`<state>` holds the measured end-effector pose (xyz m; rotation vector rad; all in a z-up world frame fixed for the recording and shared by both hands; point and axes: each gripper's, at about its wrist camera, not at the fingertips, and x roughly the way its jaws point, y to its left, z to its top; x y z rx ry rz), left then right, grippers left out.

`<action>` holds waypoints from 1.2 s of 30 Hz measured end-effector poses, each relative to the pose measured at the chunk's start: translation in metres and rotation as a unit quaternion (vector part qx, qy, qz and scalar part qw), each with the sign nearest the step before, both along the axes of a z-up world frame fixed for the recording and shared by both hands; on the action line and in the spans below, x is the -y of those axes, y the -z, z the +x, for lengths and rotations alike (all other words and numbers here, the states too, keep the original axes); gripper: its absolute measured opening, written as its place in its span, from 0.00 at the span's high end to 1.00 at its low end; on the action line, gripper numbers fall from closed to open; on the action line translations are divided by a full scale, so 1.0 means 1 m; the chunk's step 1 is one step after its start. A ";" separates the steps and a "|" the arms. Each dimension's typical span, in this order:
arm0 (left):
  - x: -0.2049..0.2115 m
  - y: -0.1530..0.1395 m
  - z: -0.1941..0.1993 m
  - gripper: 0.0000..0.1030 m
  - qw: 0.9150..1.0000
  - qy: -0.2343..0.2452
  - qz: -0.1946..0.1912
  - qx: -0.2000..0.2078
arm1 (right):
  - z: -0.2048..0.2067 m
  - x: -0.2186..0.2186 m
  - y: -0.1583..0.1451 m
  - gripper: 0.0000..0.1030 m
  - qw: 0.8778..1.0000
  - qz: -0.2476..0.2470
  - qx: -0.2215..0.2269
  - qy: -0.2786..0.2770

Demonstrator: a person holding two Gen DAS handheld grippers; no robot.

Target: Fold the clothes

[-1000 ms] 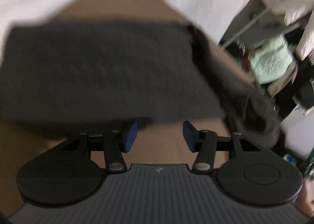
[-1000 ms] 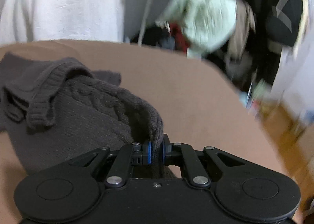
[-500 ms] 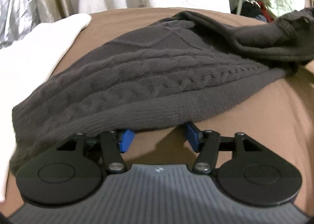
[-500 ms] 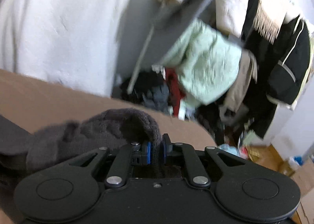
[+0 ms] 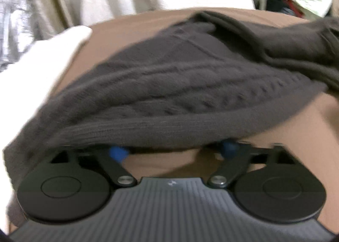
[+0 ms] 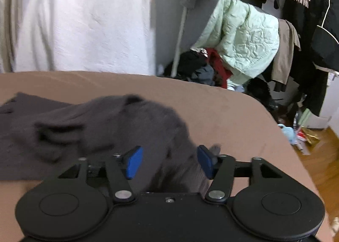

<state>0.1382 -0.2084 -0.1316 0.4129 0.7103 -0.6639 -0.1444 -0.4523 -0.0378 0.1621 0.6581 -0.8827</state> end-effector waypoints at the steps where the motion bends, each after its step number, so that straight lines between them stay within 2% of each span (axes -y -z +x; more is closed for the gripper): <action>1: 0.001 -0.002 -0.002 0.65 1.000 -0.003 0.008 0.014 | -0.006 -0.011 0.003 0.37 1.000 0.002 0.004 -0.010; 2: 0.001 -0.003 -0.004 0.87 0.999 -0.004 0.018 0.029 | -0.009 -0.021 0.007 0.37 1.000 0.004 0.003 -0.023; 3: 0.001 -0.003 -0.005 0.96 0.999 -0.004 0.025 0.039 | -0.009 -0.029 0.012 0.37 0.999 0.002 -0.004 -0.039; 6: -0.004 -0.001 -0.003 1.00 0.998 -0.011 0.028 0.049 | 0.002 -0.047 0.031 0.37 0.994 -0.015 -0.044 -0.098; 8: -0.007 0.000 0.000 0.99 0.998 -0.019 0.027 0.054 | 0.018 -0.060 0.045 0.36 0.987 -0.036 -0.083 -0.134; 11: -0.007 0.002 0.002 0.98 0.998 -0.015 0.025 0.058 | 0.048 -0.077 0.071 0.19 0.967 -0.094 -0.155 -0.178; 13: -0.006 0.005 0.002 0.98 0.998 -0.010 0.028 0.064 | 0.070 -0.083 0.090 0.18 0.949 -0.138 -0.205 -0.197; 15: -0.005 0.007 0.002 0.98 0.997 -0.006 0.033 0.074 | 0.087 -0.075 0.099 0.18 0.941 -0.169 -0.227 -0.184; 17: -0.008 0.001 0.003 0.99 0.997 -0.009 0.018 0.077 | 0.095 -0.059 0.090 0.30 0.949 -0.171 -0.213 -0.156; 19: -0.012 -0.007 0.004 1.00 0.997 -0.014 -0.001 0.080 | 0.099 -0.040 0.074 0.60 0.962 -0.157 -0.185 -0.126; 21: -0.017 -0.021 0.001 1.00 0.995 -0.018 -0.017 0.102 | 0.095 -0.021 0.047 0.74 0.977 -0.127 -0.139 -0.097; 25: -0.036 -0.060 -0.014 1.00 0.984 -0.023 -0.054 0.171 | 0.076 0.001 -0.007 0.86 0.989 -0.126 -0.069 -0.035; 27: -0.055 -0.082 -0.018 1.00 0.980 -0.034 -0.089 0.175 | 0.064 0.011 -0.032 0.87 0.991 -0.129 -0.040 -0.003; 30: -0.089 -0.111 -0.022 1.00 0.972 -0.061 -0.131 0.185 | 0.050 0.023 -0.060 0.87 0.988 -0.149 -0.022 0.030; 33: -0.121 -0.135 -0.022 1.00 0.961 -0.089 -0.147 0.219 | 0.031 0.032 -0.082 0.87 0.985 -0.162 -0.010 0.054; 35: -0.140 -0.146 -0.016 1.00 0.958 -0.105 -0.154 0.219 | 0.018 0.041 -0.094 0.87 0.985 -0.163 -0.003 0.063; 36: -0.146 -0.146 -0.009 1.00 0.961 -0.112 -0.158 0.200 | 0.015 0.044 -0.097 0.87 0.985 -0.163 -0.003 0.065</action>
